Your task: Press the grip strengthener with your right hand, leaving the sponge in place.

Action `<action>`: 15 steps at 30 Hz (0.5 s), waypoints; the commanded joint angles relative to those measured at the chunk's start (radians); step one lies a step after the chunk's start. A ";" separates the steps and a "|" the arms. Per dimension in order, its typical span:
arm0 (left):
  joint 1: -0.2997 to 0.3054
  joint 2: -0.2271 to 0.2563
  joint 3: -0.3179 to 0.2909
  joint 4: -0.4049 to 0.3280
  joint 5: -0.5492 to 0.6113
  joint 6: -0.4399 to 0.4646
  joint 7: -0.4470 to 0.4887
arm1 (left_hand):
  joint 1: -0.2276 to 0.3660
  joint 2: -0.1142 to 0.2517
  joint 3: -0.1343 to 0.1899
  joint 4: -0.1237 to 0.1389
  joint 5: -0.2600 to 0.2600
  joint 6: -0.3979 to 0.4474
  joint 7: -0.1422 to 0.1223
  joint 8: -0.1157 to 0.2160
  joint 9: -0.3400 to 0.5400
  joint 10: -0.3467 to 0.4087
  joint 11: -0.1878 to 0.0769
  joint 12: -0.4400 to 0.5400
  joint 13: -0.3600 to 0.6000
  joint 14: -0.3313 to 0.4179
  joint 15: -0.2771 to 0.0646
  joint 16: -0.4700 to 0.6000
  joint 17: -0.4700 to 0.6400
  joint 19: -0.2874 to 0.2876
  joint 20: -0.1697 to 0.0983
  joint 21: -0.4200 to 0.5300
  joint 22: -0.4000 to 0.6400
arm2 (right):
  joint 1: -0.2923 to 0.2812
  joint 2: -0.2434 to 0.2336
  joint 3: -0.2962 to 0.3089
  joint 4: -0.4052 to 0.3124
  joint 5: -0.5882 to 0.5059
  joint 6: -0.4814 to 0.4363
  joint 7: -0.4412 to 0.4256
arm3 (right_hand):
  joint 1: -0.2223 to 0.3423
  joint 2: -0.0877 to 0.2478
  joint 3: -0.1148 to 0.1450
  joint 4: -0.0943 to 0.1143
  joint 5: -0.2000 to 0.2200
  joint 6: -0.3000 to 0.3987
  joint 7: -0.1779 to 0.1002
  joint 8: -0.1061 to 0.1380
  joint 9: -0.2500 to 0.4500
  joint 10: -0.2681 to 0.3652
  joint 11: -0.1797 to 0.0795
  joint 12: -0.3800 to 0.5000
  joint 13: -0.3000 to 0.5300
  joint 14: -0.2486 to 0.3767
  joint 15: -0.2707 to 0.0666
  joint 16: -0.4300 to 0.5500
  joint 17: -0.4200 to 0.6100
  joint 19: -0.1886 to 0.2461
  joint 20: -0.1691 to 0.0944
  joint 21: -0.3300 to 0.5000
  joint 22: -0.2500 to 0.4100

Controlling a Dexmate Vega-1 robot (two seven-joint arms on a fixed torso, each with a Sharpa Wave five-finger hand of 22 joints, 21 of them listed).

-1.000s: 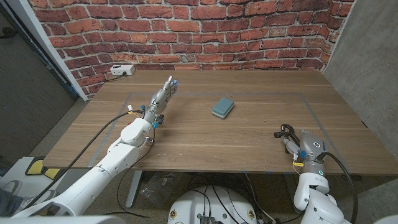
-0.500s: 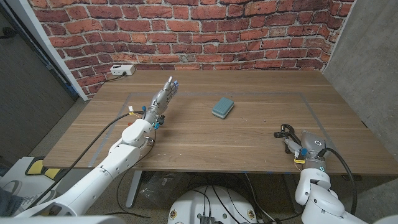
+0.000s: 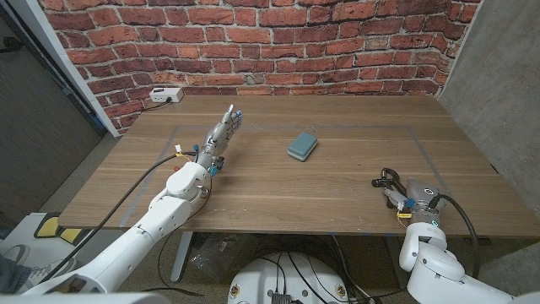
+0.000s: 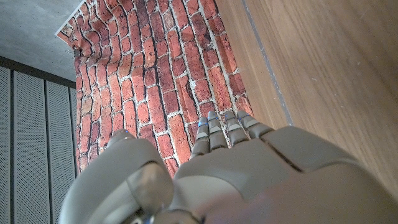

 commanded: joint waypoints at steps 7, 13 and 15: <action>0.004 0.001 -0.005 0.013 -0.005 -0.011 -0.007 | 0.001 0.011 -0.009 0.000 -0.005 0.004 0.003 -0.005 0.003 0.003 -0.006 -0.003 0.003 0.005 0.000 -0.002 0.004 0.001 0.012 -0.003 0.002 | 0.047 -0.008 -0.054 0.002 -0.136 -0.051 0.185 | 0.105 0.018 0.048 -0.024 0.013 0.001 -0.006 -0.004 0.000 0.003 -0.005 -0.011 0.000 0.000 -0.012 -0.021 0.002 0.013 -0.021 0.007 0.004; 0.002 -0.003 -0.004 0.022 -0.009 -0.014 -0.011 | 0.002 0.011 -0.010 0.000 -0.005 0.005 0.004 -0.005 0.003 0.004 -0.004 -0.003 0.003 0.005 0.001 -0.002 0.004 0.002 0.013 -0.003 0.002 | 0.041 0.002 -0.030 -0.005 -0.165 -0.051 0.259 | 0.125 0.017 0.056 -0.024 0.013 0.001 -0.007 -0.004 0.000 0.003 -0.005 -0.014 0.000 -0.008 -0.007 -0.028 0.001 0.004 -0.019 0.003 0.004; 0.001 -0.004 -0.004 0.025 -0.011 -0.015 -0.014 | 0.002 0.011 -0.010 0.000 -0.005 0.005 0.003 -0.005 0.003 0.004 -0.004 -0.004 0.003 0.005 0.001 -0.002 0.004 0.002 0.013 -0.003 0.002 | 0.042 0.005 -0.026 -0.003 -0.181 -0.051 0.287 | 0.128 0.016 0.057 -0.023 0.013 0.002 -0.006 -0.004 0.000 0.004 -0.004 -0.014 0.000 -0.008 -0.006 -0.028 0.001 0.004 -0.019 0.003 0.004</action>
